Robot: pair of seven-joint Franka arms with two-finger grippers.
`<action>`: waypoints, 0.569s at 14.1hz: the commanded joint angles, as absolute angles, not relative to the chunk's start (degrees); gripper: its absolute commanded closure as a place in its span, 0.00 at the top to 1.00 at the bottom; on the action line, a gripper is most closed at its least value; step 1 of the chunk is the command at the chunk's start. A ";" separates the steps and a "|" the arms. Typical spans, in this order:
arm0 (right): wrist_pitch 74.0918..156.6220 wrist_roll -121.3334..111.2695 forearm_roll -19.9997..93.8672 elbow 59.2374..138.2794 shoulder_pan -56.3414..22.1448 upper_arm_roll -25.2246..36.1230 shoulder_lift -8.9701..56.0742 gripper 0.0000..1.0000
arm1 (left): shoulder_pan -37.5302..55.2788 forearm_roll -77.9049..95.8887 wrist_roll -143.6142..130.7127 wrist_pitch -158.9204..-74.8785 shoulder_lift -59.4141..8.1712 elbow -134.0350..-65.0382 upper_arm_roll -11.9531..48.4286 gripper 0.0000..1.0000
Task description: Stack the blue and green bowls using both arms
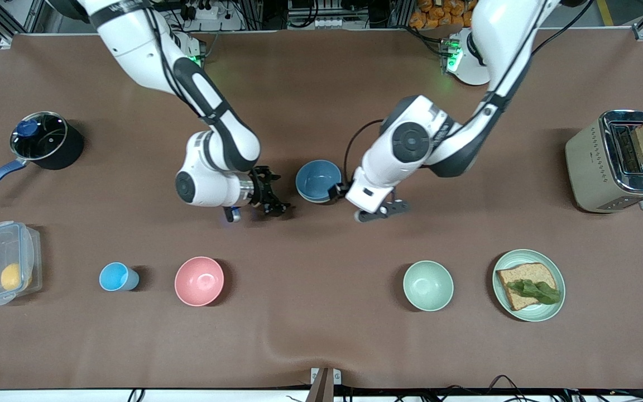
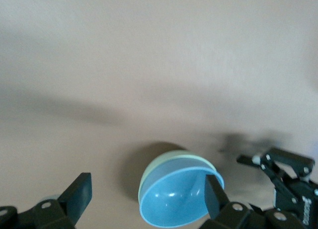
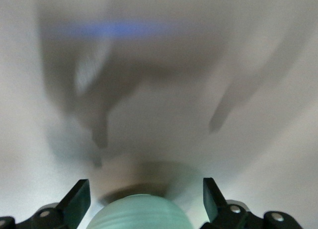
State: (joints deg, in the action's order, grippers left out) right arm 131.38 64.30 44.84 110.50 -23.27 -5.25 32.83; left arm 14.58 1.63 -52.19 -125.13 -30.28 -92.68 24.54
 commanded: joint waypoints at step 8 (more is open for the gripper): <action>108.73 54.07 31.03 113.64 -12.84 -0.09 22.24 1.00 | 9.78 -2.20 -51.52 -107.00 -28.56 -84.11 12.22 1.00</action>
State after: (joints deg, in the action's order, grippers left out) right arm 110.58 56.52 32.91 111.70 -15.08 0.55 24.69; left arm 12.33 -0.56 -52.17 -112.92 -29.41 -83.93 12.24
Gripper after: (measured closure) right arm 0.000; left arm 0.000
